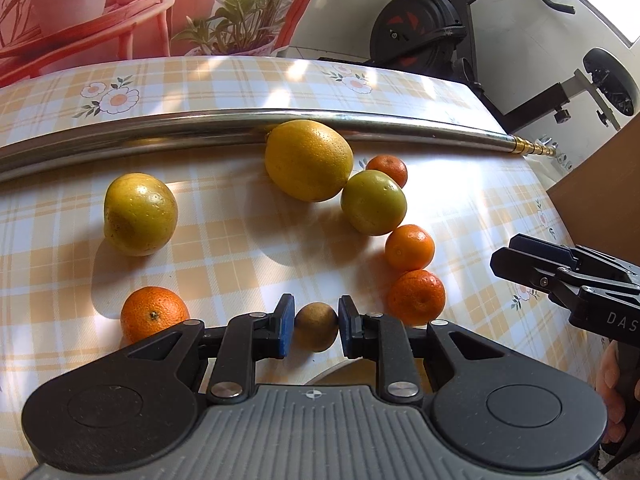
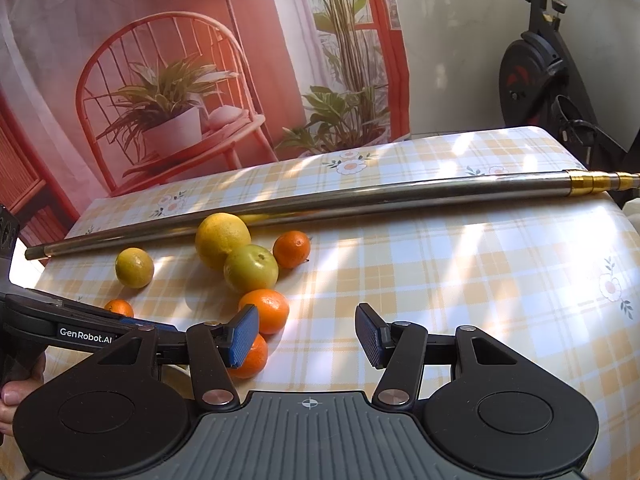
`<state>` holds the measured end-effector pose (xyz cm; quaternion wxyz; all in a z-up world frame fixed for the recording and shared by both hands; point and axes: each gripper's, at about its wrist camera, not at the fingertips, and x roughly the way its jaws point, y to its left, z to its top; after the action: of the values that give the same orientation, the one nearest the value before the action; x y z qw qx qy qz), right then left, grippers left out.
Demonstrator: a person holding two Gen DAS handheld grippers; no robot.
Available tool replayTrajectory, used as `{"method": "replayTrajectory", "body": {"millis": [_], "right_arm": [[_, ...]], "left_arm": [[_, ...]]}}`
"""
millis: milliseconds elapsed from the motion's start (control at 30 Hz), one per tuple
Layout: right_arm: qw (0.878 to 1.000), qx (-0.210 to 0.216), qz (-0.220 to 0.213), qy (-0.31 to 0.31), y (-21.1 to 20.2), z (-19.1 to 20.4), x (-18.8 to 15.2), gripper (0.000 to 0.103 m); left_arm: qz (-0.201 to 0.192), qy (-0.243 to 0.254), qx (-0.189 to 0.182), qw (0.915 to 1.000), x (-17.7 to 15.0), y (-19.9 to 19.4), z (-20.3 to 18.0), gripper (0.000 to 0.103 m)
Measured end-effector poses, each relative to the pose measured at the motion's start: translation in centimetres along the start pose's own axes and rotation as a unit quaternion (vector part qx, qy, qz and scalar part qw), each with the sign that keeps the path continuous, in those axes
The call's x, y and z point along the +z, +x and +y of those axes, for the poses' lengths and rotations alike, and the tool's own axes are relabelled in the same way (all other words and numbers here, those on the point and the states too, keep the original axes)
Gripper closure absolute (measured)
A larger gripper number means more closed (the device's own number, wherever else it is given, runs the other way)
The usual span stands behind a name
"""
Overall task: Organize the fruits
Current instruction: 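Grasp a third kiwi with the left gripper while the right moves toward the mandarins, then grasp a green grapefruit with the right gripper while the left holds the kiwi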
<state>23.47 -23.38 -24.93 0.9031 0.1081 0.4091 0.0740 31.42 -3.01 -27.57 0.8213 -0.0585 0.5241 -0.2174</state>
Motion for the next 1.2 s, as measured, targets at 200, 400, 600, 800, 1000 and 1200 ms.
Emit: {"method": "replayTrajectory", "body": {"millis": [200, 400, 600, 800, 1000, 1200], "right_arm": [[1.0, 0.001, 0.002, 0.002, 0.1, 0.0, -0.1, 0.052], [1.0, 0.002, 0.003, 0.002, 0.1, 0.0, -0.1, 0.052], [1.0, 0.002, 0.003, 0.001, 0.1, 0.1, 0.0, 0.052], [1.0, 0.002, 0.002, 0.001, 0.2, 0.1, 0.0, 0.052], [1.0, 0.0, -0.004, -0.003, 0.4, -0.2, 0.2, 0.052], [1.0, 0.0, -0.012, -0.011, 0.8, -0.2, 0.8, 0.053]], "left_arm": [[-0.009, -0.036, -0.008, 0.9993, 0.1, -0.2, 1.5, 0.078], [0.002, -0.029, -0.011, 0.9995, -0.1, 0.5, 1.0, 0.077], [-0.005, -0.013, 0.001, 0.9999, -0.2, 0.6, 0.5, 0.077], [-0.042, -0.013, 0.0, 0.999, -0.8, -1.3, 0.3, 0.077], [-0.102, -0.005, 0.023, 0.9945, -2.3, -5.2, 0.4, 0.077], [-0.14, -0.031, 0.047, 0.9886, -3.3, -8.6, 2.4, 0.077]]}}
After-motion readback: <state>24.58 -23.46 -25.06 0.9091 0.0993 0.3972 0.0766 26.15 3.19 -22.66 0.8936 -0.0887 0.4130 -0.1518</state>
